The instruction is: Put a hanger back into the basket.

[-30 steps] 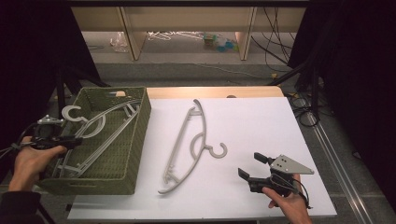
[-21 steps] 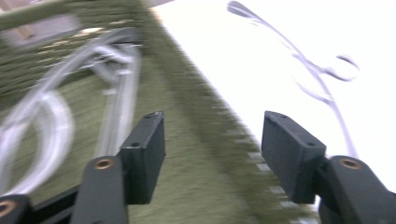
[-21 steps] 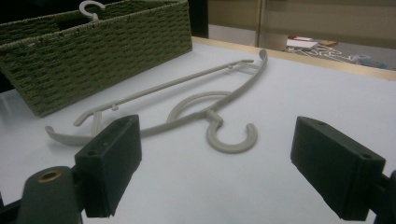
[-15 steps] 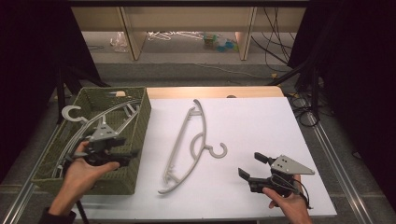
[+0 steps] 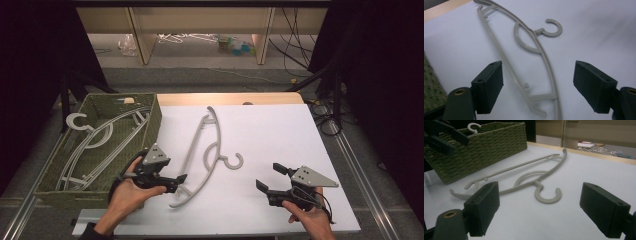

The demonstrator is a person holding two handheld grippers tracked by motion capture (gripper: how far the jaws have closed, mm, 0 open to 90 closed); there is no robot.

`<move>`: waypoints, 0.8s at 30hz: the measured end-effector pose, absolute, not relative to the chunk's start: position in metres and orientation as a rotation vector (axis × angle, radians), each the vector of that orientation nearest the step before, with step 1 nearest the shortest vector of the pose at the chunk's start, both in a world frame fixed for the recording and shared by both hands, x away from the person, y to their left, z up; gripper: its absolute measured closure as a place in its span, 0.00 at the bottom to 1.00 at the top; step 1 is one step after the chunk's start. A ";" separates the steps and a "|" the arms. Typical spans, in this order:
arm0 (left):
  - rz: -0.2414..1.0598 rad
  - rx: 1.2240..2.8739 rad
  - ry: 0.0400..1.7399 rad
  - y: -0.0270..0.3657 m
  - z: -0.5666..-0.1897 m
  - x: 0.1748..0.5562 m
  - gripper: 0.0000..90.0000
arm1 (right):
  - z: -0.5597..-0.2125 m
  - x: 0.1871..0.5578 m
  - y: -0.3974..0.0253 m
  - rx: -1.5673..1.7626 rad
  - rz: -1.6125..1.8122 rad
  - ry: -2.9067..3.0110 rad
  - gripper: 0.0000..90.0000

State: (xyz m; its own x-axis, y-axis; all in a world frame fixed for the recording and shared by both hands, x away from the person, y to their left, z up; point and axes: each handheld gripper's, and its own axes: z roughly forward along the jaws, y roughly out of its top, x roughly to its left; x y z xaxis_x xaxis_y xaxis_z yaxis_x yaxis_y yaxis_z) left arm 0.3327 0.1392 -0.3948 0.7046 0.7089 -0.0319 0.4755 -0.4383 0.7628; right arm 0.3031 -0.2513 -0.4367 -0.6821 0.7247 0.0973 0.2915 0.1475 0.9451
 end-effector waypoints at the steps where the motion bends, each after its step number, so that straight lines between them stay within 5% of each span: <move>1: 0.367 2.137 0.886 0.136 -0.397 0.333 0.24 | -0.437 0.303 -0.251 0.973 1.550 2.053 0.19; 24: 0.278 2.221 0.843 0.073 -0.446 0.350 0.23 | -0.437 0.303 -0.250 0.965 1.554 2.056 0.18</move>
